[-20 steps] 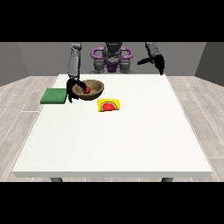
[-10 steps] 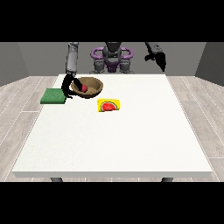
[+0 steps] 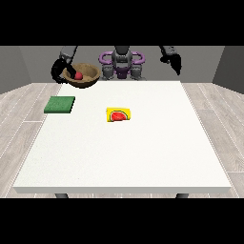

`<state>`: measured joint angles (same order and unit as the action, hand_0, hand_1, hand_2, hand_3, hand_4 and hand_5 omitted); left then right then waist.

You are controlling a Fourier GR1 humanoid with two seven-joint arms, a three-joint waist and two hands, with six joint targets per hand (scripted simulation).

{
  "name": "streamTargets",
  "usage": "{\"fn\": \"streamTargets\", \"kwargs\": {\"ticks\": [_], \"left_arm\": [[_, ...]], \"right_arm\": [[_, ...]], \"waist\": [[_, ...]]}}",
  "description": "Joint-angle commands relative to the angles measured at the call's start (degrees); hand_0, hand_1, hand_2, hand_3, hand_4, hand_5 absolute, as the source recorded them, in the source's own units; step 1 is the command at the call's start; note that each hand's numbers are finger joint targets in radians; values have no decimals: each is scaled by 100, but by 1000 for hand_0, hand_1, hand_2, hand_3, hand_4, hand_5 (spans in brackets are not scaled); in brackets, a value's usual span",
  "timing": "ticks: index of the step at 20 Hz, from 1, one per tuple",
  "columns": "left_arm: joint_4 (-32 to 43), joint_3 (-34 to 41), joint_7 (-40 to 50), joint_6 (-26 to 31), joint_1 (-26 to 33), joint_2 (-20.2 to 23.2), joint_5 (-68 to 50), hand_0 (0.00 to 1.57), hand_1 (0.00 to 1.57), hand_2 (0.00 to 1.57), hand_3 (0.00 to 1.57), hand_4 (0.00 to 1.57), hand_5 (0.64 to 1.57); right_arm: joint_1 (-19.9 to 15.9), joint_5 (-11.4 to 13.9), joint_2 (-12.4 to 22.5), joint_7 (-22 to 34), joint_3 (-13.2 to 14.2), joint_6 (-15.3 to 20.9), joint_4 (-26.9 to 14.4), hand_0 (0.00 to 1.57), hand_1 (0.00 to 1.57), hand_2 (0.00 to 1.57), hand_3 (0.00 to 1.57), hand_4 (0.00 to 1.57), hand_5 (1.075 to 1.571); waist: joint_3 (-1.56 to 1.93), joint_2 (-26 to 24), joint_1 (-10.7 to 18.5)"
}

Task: Pick the cup and pour the ball into the bowl, then pick the bowl and place it on the pad

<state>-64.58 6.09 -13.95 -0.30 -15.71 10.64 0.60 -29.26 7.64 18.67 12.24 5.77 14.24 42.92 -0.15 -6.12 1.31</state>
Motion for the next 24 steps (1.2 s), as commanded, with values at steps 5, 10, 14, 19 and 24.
{"fn": "streamTargets", "kwargs": {"ticks": [5,10,14,19,24], "left_arm": [[-118,36,-691,48,202,-60,28,0,0,0,0,1029,1430],[-399,454,-346,508,-366,438,-440,0,0,0,0,1254,1503],[-250,1370,-182,1256,-587,1529,-1188,0,0,0,0,1319,1562],[414,2168,-697,1976,-612,2371,-1746,0,0,0,0,1281,1571],[1002,2415,-989,2299,-624,2756,-1824,0,0,0,0,1209,1563]], "right_arm": [[-249,-252,492,278,500,-236,356,1571,1571,1571,771,794,1570],[-139,-379,1179,-466,920,-597,70,1571,1571,1571,217,878,1570],[107,-559,1284,-851,1196,-584,-61,1571,1571,1571,0,884,1571],[84,-544,1140,-1296,1269,-281,28,1571,1571,1571,0,801,1568],[-87,-688,1422,-1532,1437,-601,-165,1571,1571,1571,0,757,1567]], "waist": [[15,665,182],[19,1167,330],[19,1370,441],[12,1860,547],[15,2039,352]]}}
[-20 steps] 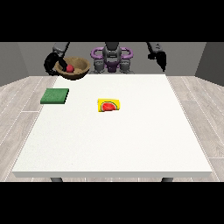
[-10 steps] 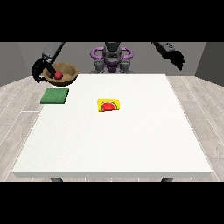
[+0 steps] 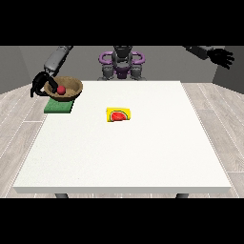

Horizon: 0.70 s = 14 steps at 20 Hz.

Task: Pick the cup and pour the ball into the bowl, then pick the bowl and place it on the pad

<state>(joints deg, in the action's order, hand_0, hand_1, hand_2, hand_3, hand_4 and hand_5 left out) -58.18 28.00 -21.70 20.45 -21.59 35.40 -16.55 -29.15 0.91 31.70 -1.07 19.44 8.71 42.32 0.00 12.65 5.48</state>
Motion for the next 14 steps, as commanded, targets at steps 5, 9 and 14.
{"fn": "streamTargets", "kwargs": {"ticks": [5,9,14], "left_arm": [[248,296,-100,388,-121,461,-276,0,0,0,0,1186,1557],[393,289,-244,224,-214,489,-160,0,0,0,0,1174,1548],[36,44,-143,187,105,168,-90,0,0,0,0,1178,1550]], "right_arm": [[-230,3,508,-40,412,480,-552,1549,1549,1571,1036,0,1560],[-365,-76,287,-90,259,76,-726,614,614,681,1057,0,1520],[-588,-232,681,175,385,-400,-1056,0,0,184,118,0,1392]], "waist": [[1,404,93],[0,434,-53],[2,87,66]]}}
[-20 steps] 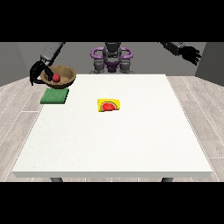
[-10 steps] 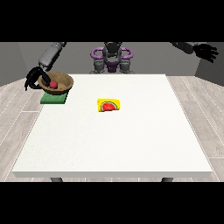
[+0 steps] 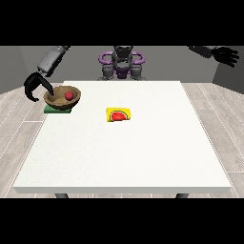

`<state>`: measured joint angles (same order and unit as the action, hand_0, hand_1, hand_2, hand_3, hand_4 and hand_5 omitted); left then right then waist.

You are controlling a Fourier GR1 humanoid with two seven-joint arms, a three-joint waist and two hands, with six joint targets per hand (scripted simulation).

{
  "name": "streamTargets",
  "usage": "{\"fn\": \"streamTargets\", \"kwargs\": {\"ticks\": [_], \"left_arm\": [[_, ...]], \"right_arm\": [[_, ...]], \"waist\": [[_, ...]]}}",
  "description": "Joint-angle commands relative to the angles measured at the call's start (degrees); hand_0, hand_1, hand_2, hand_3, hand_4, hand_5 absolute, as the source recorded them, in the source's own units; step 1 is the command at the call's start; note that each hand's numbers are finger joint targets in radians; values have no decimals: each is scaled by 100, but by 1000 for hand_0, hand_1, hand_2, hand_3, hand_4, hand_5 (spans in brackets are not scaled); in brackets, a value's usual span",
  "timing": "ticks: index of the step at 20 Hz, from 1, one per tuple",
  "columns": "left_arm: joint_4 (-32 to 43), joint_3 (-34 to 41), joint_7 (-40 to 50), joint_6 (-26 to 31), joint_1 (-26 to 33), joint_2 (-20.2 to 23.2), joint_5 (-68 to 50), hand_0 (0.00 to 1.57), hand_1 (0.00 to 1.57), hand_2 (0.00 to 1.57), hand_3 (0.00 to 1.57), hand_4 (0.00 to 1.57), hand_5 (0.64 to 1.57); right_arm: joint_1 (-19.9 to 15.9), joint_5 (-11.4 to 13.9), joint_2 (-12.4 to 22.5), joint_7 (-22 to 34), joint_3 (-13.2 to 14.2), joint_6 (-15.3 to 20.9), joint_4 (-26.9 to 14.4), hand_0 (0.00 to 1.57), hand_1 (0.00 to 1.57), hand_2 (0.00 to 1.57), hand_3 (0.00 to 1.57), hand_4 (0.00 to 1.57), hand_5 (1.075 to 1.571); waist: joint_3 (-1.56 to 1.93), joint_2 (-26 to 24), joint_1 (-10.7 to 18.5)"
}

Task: Pick the cup and pour the ball into the bowl, then pick the bowl and place it on the pad

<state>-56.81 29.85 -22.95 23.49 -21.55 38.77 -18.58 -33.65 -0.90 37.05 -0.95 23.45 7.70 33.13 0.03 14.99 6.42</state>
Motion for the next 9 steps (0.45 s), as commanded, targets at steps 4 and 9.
{"fn": "streamTargets", "kwargs": {"ticks": [4,9], "left_arm": [[-1187,-997,870,-709,27,-1198,266,0,0,0,0,902,1559],[-552,-1089,1266,-808,270,-1185,461,0,0,0,0,902,1559]], "right_arm": [[-125,246,-46,386,-275,-26,-351,0,0,0,0,0,1359],[-558,76,-404,798,-569,-692,341,0,0,0,0,476,1434]], "waist": [[10,-1010,-3],[-12,-2109,-438]]}}
